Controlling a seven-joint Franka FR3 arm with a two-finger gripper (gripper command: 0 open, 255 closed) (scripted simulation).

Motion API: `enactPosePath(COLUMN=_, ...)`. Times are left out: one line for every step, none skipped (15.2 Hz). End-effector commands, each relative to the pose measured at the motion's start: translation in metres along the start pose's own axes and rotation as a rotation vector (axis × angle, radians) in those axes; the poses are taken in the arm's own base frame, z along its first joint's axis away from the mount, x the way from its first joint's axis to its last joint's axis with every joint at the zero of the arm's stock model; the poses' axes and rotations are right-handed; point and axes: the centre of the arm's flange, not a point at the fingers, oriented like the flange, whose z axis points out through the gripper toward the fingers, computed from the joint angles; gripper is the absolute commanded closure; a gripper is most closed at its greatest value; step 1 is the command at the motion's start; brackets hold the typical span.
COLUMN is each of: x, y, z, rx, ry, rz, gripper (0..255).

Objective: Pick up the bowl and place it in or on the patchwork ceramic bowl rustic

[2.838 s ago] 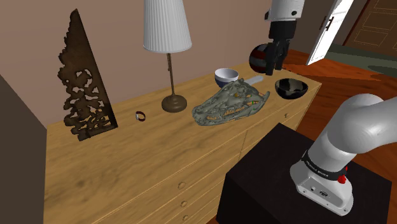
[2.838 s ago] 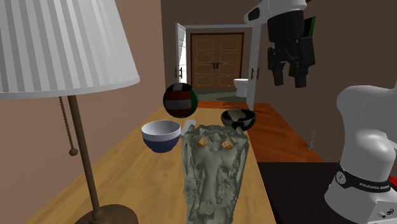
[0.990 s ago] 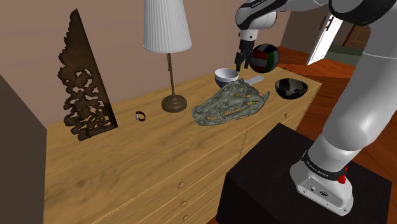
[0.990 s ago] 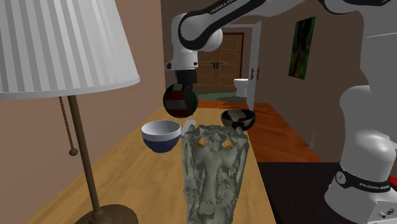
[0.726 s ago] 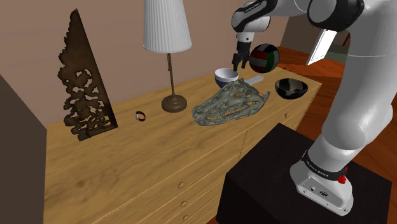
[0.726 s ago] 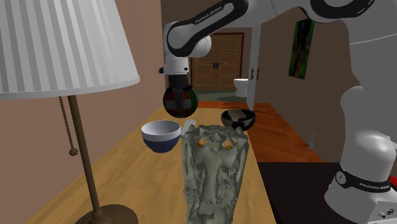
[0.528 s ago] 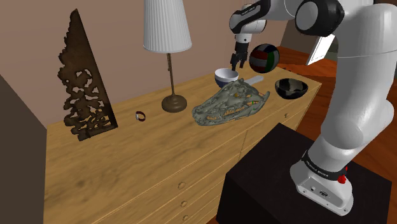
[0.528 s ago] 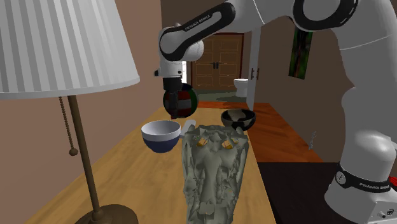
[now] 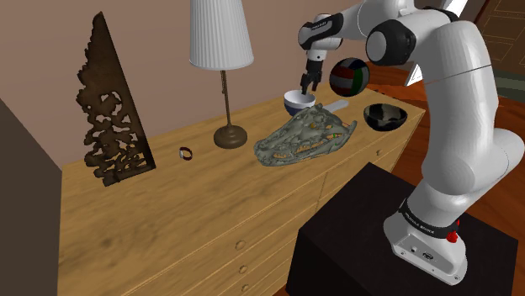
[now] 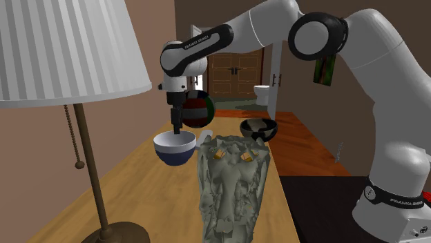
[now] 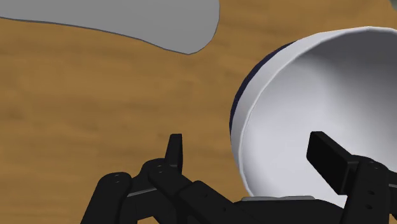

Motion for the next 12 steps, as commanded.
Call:
enactPosePath(x=0.0, y=0.001, z=0.011, rx=0.0, ry=0.001, rz=0.0, gripper=0)
enactPosePath(x=0.0, y=0.001, z=0.016, rx=0.0, ry=0.001, rz=0.0, gripper=0)
enactPosePath(x=0.0, y=0.001, z=0.021, rx=0.0, ry=0.001, rz=0.0, gripper=0)
enactPosePath(x=0.0, y=0.001, z=0.03, rx=0.0, ry=0.001, rz=0.0, gripper=0)
enactPosePath(x=0.0, y=0.001, z=0.03, rx=0.0, ry=0.001, rz=0.0, gripper=0)
enactPosePath(x=0.0, y=0.001, z=0.03, rx=0.0, ry=0.001, rz=0.0, gripper=0)
enactPosePath(x=0.0, y=0.001, z=0.03, rx=0.0, ry=0.001, rz=0.0, gripper=0)
enactPosePath(x=0.0, y=0.001, z=0.03, rx=0.0, ry=0.001, rz=0.0, gripper=0)
enactPosePath(x=0.0, y=0.001, z=0.03, rx=0.0, ry=0.001, rz=0.0, gripper=0)
enactPosePath(x=0.0, y=0.001, z=0.03, rx=0.0, ry=0.001, rz=0.0, gripper=0)
enactPosePath(x=0.0, y=0.001, z=0.03, rx=0.0, ry=0.001, rz=0.0, gripper=0)
enactPosePath(x=0.0, y=0.001, z=0.03, rx=0.0, ry=0.001, rz=0.0, gripper=0)
